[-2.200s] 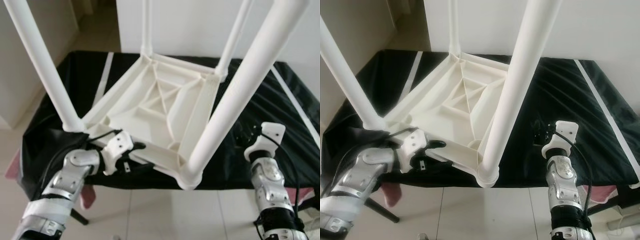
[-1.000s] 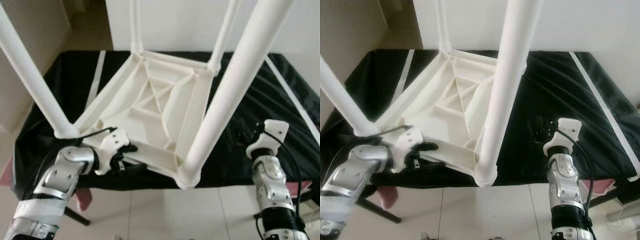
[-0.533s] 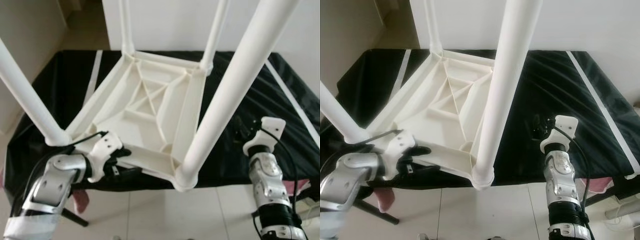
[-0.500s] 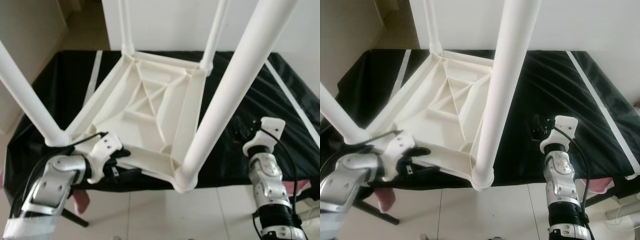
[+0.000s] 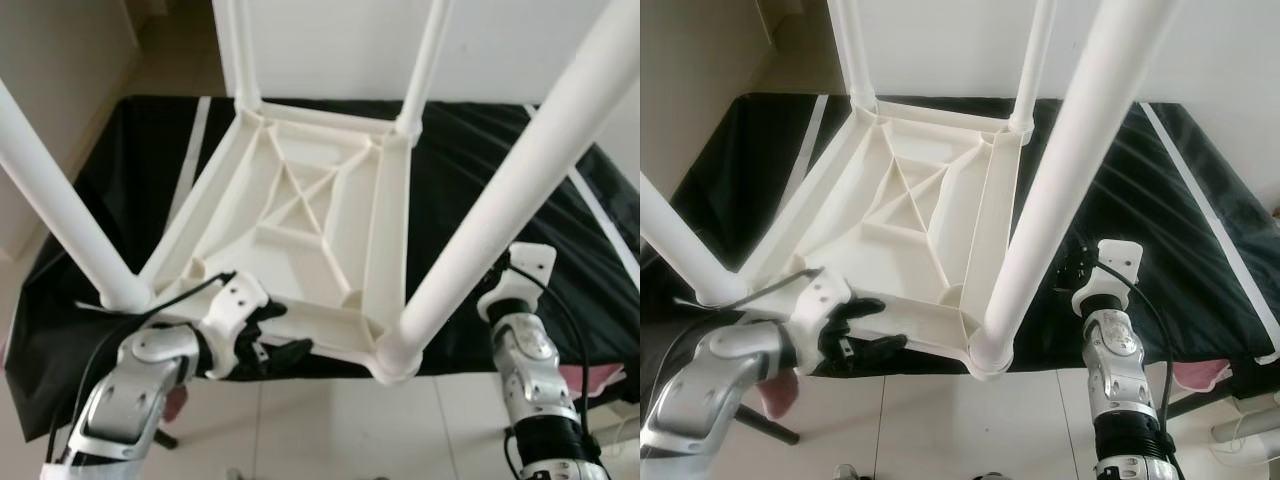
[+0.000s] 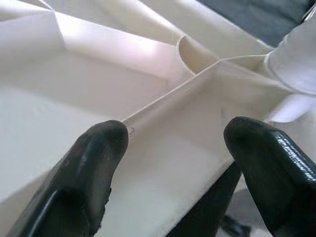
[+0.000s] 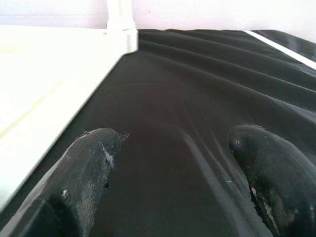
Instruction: Building children table
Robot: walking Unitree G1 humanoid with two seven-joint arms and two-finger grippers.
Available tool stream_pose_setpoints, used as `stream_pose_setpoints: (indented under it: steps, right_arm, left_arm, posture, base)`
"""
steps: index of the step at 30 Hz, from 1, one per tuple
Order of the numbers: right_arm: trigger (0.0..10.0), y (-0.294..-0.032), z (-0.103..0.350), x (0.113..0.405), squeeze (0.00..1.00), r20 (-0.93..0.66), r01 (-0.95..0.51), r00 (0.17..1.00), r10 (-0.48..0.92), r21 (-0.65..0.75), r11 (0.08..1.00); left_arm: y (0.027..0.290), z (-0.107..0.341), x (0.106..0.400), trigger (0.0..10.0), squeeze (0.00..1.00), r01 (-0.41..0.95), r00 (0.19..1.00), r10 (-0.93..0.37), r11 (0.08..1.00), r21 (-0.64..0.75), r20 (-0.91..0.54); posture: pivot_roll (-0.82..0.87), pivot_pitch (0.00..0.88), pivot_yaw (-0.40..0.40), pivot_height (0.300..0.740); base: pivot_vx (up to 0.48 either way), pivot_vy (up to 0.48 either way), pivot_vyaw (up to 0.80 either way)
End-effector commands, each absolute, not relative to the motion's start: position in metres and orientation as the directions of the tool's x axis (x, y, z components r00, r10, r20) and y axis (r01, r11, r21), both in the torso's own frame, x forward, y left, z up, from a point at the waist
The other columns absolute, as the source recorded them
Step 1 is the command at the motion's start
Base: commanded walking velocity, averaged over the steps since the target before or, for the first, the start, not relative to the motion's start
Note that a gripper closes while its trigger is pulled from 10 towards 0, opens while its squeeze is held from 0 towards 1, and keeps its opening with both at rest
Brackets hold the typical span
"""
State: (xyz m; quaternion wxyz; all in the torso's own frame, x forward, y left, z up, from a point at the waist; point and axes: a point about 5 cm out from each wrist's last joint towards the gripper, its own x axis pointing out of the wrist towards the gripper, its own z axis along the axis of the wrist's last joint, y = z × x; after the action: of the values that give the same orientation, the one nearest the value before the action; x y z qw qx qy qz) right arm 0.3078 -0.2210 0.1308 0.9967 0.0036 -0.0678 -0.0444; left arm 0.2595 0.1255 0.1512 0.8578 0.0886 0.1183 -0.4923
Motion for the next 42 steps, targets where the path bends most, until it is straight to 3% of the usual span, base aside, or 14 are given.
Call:
stream_pose_setpoints:
  steps: [1,4,8,9,14,18,19,28,38,42]
  right_arm:
    - [10.0,-0.216,0.129,0.305,0.0,0.126,0.052,0.991,-0.052,0.001,0.999]
    - [10.0,-0.212,0.127,0.302,0.0,0.121,0.031,0.992,-0.03,-0.006,0.999]
    - [10.0,-0.212,0.126,0.301,0.0,0.118,0.022,0.993,-0.021,-0.008,1.0]
    - [10.0,-0.214,0.122,0.298,0.0,0.097,0.029,0.995,-0.027,-0.018,0.999]
    - [10.0,-0.218,0.117,0.302,0.0,0.055,0.085,0.995,-0.085,-0.004,0.996]
    - [10.0,-0.215,0.113,0.308,0.0,0.004,0.088,0.996,-0.088,-0.009,0.996]
    - [10.0,-0.21,0.111,0.313,0.0,-0.027,0.07,0.997,-0.07,0.001,0.998]
    - [10.0,-0.194,0.118,0.337,0.0,-0.078,0.032,0.996,-0.03,0.016,0.999]
    - [10.0,-0.191,0.121,0.347,0.0,-0.091,0.019,0.996,-0.018,0.014,1.0]
    - [10.0,-0.189,0.121,0.351,0.0,-0.108,0.002,0.994,0.0,0.019,1.0]
  left_arm:
    - [0.12,0.155,0.261,10.0,0.0,0.858,0.503,-0.824,0.513,0.035,-0.261]
    - [0.118,0.159,0.254,10.0,0.0,0.891,0.451,-0.857,0.447,0.077,-0.25]
    - [0.119,0.16,0.253,10.0,0.0,0.892,0.453,-0.857,0.441,0.103,-0.246]
    - [0.13,0.165,0.263,10.0,0.0,0.852,0.523,-0.82,0.507,0.129,-0.233]
    - [0.141,0.174,0.272,10.0,0.0,0.824,0.566,-0.799,0.547,0.145,-0.201]
    - [0.147,0.174,0.267,10.0,0.0,0.855,0.519,-0.827,0.503,0.126,-0.215]
    - [0.15,0.172,0.257,10.0,0.0,0.894,0.448,-0.86,0.436,0.104,-0.245]
    - [0.153,0.16,0.227,10.0,0.0,0.961,0.264,-0.911,0.277,0.003,-0.317]
    - [0.153,0.143,0.227,10.0,0.0,0.953,0.288,-0.862,0.3,0.037,-0.418]
    - [0.149,0.131,0.235,10.0,0.0,0.935,0.351,-0.799,0.324,0.143,-0.488]
  posture:
    - [0.02,0.066,-0.035,0.74]
    - [0.02,0.064,-0.035,0.74]
    - [0.02,0.064,-0.035,0.74]
    - [0.02,0.065,-0.034,0.74]
    - [0.02,0.064,-0.033,0.74]
    - [0.02,0.068,-0.033,0.74]
    - [0.03,0.072,-0.035,0.74]
    - [0.06,0.083,-0.055,0.74]
    - [0.07,0.088,-0.071,0.74]
    - [0.08,0.09,-0.076,0.74]
  base:
    - [0.0,0.0,0.0]
    - [0.0,0.0,0.0]
    - [0.0,0.0,0.0]
    - [0.0,0.0,0.0]
    - [0.0,0.0,0.0]
    - [0.0,0.0,0.0]
    - [0.0,0.0,0.0]
    - [0.0,0.0,0.0]
    - [0.0,0.0,0.0]
    - [0.0,0.0,0.0]
